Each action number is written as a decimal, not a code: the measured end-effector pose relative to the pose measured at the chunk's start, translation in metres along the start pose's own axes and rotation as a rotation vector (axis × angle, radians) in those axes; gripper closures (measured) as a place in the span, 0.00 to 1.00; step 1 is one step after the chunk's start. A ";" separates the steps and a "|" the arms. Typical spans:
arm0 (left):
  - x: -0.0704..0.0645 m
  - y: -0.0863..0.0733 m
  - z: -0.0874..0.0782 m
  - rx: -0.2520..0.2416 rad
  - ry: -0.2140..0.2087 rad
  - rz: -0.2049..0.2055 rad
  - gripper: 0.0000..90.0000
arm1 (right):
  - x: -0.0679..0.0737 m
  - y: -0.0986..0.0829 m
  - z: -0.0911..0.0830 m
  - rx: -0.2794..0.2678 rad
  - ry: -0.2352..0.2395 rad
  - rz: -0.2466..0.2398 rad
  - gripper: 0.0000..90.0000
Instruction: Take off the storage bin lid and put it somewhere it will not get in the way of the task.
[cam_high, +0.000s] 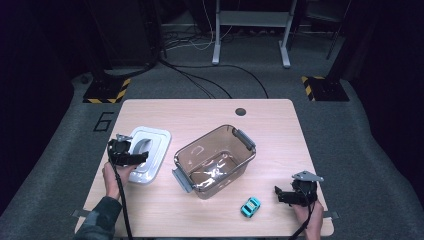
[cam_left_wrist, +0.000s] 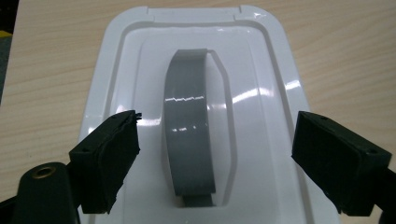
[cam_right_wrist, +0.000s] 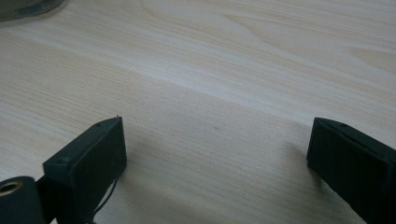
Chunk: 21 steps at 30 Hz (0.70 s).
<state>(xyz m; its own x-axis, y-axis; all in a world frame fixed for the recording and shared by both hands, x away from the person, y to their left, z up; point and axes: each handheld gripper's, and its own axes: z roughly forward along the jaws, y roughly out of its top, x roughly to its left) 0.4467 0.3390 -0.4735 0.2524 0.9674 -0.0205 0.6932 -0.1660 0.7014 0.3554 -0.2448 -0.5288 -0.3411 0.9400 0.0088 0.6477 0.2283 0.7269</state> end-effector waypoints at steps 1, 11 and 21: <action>-0.001 -0.003 -0.005 0.002 -0.002 0.006 0.13 | 0.000 0.000 0.000 0.000 0.000 0.000 0.04; -0.005 -0.024 -0.027 -0.005 -0.016 0.031 0.02 | 0.000 0.000 0.000 0.000 0.000 0.000 0.04; -0.014 -0.051 -0.040 0.012 -0.024 0.073 0.00 | 0.000 0.000 0.000 0.000 -0.001 0.000 0.04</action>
<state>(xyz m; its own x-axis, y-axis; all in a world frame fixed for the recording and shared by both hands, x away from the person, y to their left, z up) 0.3811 0.3415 -0.4802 0.3185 0.9478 0.0134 0.6802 -0.2384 0.6932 0.3554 -0.2448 -0.5288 -0.3405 0.9402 0.0084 0.6476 0.2280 0.7271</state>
